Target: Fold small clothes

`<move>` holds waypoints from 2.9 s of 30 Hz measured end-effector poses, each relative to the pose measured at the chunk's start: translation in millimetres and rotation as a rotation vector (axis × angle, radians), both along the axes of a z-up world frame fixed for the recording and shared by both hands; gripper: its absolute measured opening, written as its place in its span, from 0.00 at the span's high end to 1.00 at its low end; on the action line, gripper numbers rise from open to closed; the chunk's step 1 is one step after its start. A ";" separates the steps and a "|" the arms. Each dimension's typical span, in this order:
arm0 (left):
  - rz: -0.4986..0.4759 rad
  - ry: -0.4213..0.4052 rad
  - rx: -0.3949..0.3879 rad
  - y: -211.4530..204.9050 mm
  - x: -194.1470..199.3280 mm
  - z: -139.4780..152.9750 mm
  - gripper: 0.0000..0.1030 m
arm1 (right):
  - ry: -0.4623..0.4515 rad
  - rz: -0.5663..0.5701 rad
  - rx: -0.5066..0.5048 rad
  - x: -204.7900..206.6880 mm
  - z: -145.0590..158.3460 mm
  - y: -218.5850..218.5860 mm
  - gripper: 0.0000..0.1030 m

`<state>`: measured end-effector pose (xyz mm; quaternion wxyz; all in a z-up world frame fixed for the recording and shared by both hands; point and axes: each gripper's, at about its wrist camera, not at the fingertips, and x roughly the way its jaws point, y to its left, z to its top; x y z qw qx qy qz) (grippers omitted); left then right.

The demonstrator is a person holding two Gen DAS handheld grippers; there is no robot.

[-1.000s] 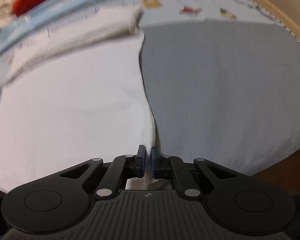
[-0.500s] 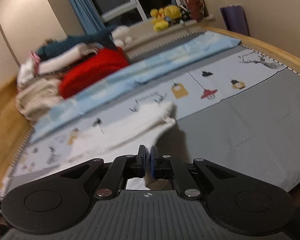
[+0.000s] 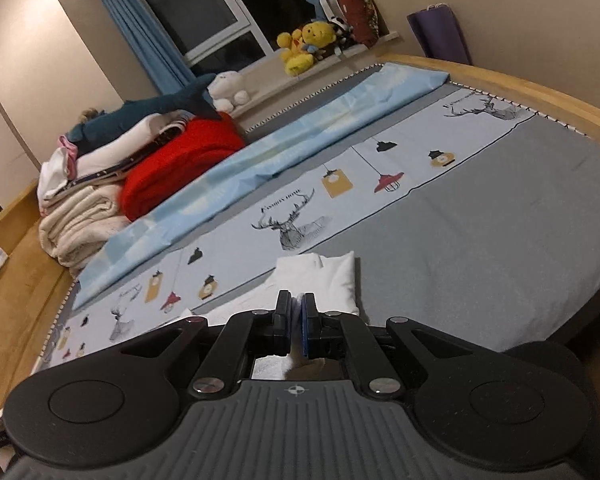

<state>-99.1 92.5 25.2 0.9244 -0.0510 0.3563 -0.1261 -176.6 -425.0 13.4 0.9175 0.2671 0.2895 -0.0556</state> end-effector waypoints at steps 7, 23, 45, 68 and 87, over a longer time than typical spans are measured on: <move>-0.027 0.056 0.049 0.2 77.0 -13.4 0.95 | 0.060 -0.011 -0.044 43.5 -7.0 6.6 0.96; -0.047 0.211 0.089 -12.4 247.4 -105.1 0.95 | 0.361 0.061 -0.116 253.4 -95.7 -21.1 0.96; -0.078 0.323 0.110 -5.1 271.1 -134.0 0.54 | 0.405 0.261 -0.283 262.0 -139.2 -14.9 0.78; -0.175 0.235 0.267 -68.5 315.2 -156.6 0.74 | 0.352 0.445 -0.455 322.4 -169.2 29.2 0.67; 0.035 0.129 0.183 -36.9 325.5 -135.6 0.94 | 0.164 0.161 -0.310 318.8 -132.2 2.9 0.96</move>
